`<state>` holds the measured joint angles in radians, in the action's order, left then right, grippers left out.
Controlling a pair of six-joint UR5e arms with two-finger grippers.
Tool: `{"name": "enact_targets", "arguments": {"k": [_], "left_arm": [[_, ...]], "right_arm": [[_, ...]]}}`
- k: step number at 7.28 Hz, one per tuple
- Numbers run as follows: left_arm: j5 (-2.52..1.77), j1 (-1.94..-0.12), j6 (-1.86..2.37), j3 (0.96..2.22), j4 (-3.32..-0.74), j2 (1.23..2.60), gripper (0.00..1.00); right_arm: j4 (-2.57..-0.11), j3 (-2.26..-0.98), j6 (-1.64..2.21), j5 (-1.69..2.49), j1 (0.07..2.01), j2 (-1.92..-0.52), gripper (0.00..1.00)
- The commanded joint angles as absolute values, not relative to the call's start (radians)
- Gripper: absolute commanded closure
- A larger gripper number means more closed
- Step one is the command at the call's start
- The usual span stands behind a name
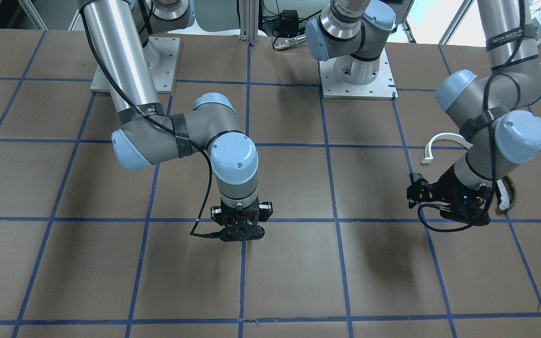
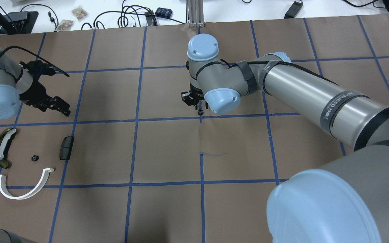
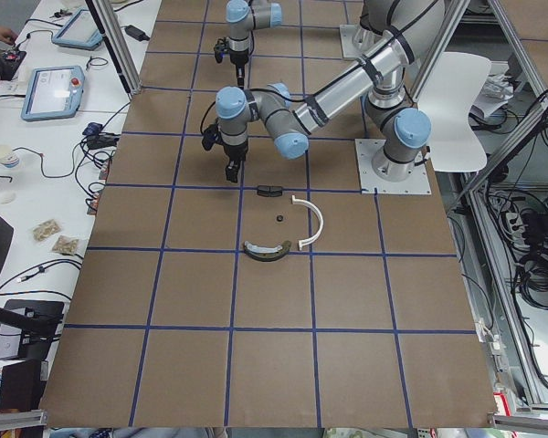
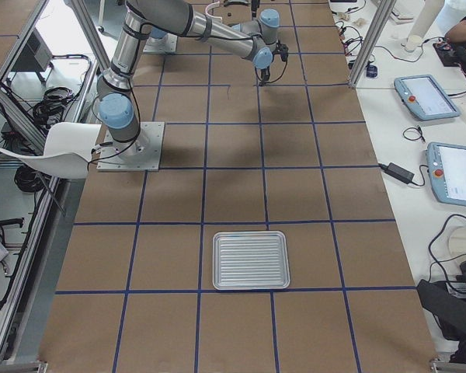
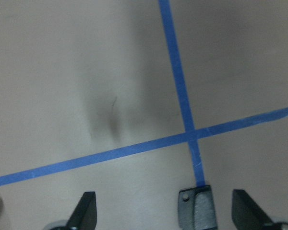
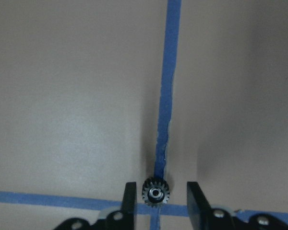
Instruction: Place bearing gear from tray to pile
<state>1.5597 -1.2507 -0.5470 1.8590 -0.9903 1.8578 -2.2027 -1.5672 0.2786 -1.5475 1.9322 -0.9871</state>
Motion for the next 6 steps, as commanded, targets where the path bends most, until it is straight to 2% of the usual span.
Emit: {"name": "enact_targets", "arguments": {"k": [1, 4, 6], "left_arm": [[1.56, -1.403, -0.323, 1.858, -0.988, 1.855, 0.0], [1.456, -1.61, -0.053, 1.826, -0.911, 1.887, 0.0], [1.457, -1.731, 0.152, 1.745, -0.907, 1.96, 0.03]], "right_arm": [[-2.186, -1.54, 0.194, -1.562, 1.913, -1.052, 0.0], [-1.966, -1.534, 0.032, -1.557, 1.699, -1.254, 0.0], [-1.839, -1.534, 0.002, -1.559, 1.574, -1.348, 0.0]]}}
